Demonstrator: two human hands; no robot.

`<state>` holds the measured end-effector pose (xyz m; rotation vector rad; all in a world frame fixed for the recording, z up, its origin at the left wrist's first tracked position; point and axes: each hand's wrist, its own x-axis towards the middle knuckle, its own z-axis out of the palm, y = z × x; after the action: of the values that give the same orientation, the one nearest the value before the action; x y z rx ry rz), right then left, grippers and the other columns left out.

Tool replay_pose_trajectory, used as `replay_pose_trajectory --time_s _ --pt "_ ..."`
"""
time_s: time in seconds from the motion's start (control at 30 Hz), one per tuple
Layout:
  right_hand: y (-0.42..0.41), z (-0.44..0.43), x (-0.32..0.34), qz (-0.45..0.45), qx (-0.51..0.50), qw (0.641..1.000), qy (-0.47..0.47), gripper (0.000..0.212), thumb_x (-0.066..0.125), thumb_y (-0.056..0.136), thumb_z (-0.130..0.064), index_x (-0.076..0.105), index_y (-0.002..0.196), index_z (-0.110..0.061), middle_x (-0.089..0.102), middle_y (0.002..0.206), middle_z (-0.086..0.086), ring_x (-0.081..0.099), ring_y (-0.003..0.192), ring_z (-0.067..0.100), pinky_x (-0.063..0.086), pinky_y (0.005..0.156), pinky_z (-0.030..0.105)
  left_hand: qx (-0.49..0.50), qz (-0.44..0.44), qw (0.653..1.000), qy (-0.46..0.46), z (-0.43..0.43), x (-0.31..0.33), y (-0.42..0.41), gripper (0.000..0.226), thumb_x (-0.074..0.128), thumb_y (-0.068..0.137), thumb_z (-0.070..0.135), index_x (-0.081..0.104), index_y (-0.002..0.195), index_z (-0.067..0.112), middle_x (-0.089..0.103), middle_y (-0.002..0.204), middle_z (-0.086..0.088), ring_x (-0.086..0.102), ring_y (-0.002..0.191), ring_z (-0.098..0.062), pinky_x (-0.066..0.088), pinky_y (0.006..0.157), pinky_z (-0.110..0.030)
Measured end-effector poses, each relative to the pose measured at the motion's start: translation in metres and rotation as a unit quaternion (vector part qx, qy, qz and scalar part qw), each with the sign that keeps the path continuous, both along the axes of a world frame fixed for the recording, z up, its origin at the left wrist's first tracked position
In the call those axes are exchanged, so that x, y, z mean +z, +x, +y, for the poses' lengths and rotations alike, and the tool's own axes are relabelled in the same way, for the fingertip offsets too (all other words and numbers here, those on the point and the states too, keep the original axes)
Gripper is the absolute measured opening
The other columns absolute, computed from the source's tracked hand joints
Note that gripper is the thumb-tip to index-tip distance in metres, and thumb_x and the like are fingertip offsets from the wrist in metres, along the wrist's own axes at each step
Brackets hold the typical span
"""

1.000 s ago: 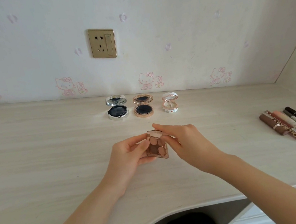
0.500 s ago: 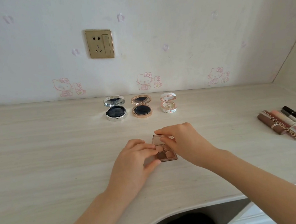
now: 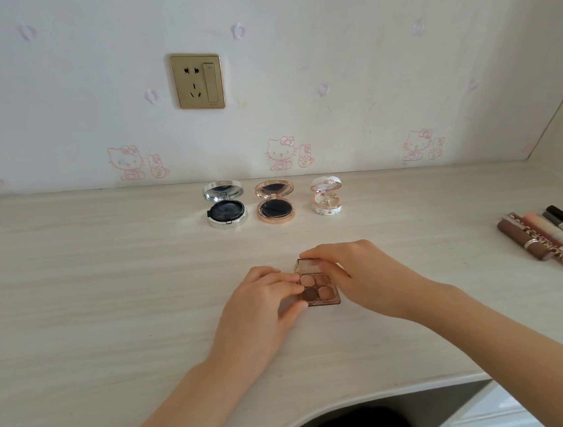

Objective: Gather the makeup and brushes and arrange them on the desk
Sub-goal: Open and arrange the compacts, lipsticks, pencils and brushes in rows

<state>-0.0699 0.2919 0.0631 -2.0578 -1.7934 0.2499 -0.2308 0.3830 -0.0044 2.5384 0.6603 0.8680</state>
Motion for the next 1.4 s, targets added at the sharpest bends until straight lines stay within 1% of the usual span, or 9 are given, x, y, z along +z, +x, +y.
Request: replay_pose_trajectory --time_s 0.33,0.43,0.57,0.77,0.9,1.0,1.17,1.3,1.4 --pt "0.008 0.017 -0.001 0.041 -0.01 0.999 -0.023 0.031 0.033 0.101 -0.017 0.057 0.121 -0.02 0.067 0.108 -0.001 0.059 0.099 0.01 0.044 0.087 0.021 -0.01 0.006 1.0 -0.007 -0.001 0.002 -0.001 0.023 0.074 0.081 0.027 0.073 0.103 0.025 0.066 0.108 0.022 0.045 0.106 0.004 0.026 0.092 -0.001" --pt "0.008 0.018 -0.002 0.043 -0.011 0.999 -0.02 0.031 0.033 0.101 -0.017 0.056 0.12 -0.021 0.067 0.107 -0.001 0.059 0.101 0.012 0.043 0.086 0.021 -0.011 0.008 1.0 -0.005 -0.001 0.002 -0.001 0.022 0.073 0.081 0.028 0.073 0.104 0.025 0.065 0.108 0.022 0.046 0.106 0.005 0.028 0.092 -0.003" --pt "0.009 0.014 -0.001 0.052 -0.016 0.998 -0.012 0.032 0.038 0.1 -0.018 0.055 0.126 -0.022 0.064 0.116 -0.004 0.056 0.109 0.01 0.042 0.09 0.021 -0.013 0.003 1.0 -0.01 -0.001 0.002 -0.002 0.022 0.071 0.083 0.029 0.072 0.105 0.025 0.064 0.109 0.022 0.044 0.106 0.006 0.03 0.092 -0.005" --pt "0.01 -0.009 -0.017 0.063 -0.136 0.986 0.077 0.038 0.046 0.096 -0.021 0.046 0.134 -0.021 0.06 0.122 -0.007 0.052 0.117 0.011 0.044 0.095 0.028 -0.026 -0.005 0.999 -0.018 -0.002 0.004 -0.002 0.023 0.073 0.08 0.025 0.072 0.103 0.022 0.065 0.107 0.019 0.046 0.107 0.002 0.028 0.093 -0.001" --pt "-0.001 -0.032 -0.035 0.024 -0.148 0.987 0.056 0.041 0.048 0.096 -0.026 0.045 0.136 -0.018 0.054 0.132 -0.005 0.046 0.125 0.012 0.036 0.101 0.022 -0.026 -0.004 0.999 -0.02 -0.003 0.006 -0.001 0.023 0.073 0.08 0.023 0.072 0.103 0.022 0.063 0.107 0.021 0.043 0.107 0.006 0.025 0.092 0.002" --pt "-0.013 -0.04 -0.042 -0.013 -0.115 0.992 0.057 0.041 0.05 0.095 -0.03 0.047 0.134 -0.018 0.049 0.135 -0.007 0.037 0.13 0.01 0.023 0.101 0.011 -0.022 0.001 1.0 -0.023 -0.003 0.005 -0.001 0.022 0.075 0.079 0.021 0.074 0.101 0.021 0.065 0.109 0.017 0.041 0.108 0.007 0.021 0.092 0.005" --pt "-0.019 -0.035 -0.046 -0.042 -0.098 0.991 0.08 0.035 0.056 0.092 -0.022 0.056 0.126 -0.015 0.053 0.128 -0.003 0.04 0.127 0.019 0.025 0.106 0.019 -0.005 0.007 0.999 -0.046 -0.001 0.004 -0.002 0.023 0.071 0.083 0.024 0.072 0.106 0.022 0.062 0.12 0.017 0.04 0.125 0.001 0.017 0.095 0.003" --pt "-0.018 -0.025 -0.048 -0.043 -0.082 0.992 0.084 0.034 0.057 0.09 -0.016 0.058 0.124 -0.01 0.056 0.127 0.003 0.042 0.126 0.025 0.017 0.109 0.017 0.01 0.011 0.998 -0.056 0.004 0.007 -0.003 0.023 0.07 0.084 0.021 0.071 0.106 0.025 0.061 0.117 0.021 0.041 0.126 0.001 0.021 0.097 -0.001" --pt "-0.018 -0.012 -0.047 -0.04 -0.067 0.994 0.076 0.033 0.052 0.092 -0.016 0.057 0.125 -0.014 0.053 0.128 -0.001 0.04 0.125 0.021 0.026 0.107 0.019 0.006 0.03 0.998 -0.05 0.012 0.011 -0.005 0.024 0.069 0.084 0.019 0.071 0.108 0.026 0.057 0.113 0.026 0.042 0.127 0.001 0.028 0.102 -0.01"
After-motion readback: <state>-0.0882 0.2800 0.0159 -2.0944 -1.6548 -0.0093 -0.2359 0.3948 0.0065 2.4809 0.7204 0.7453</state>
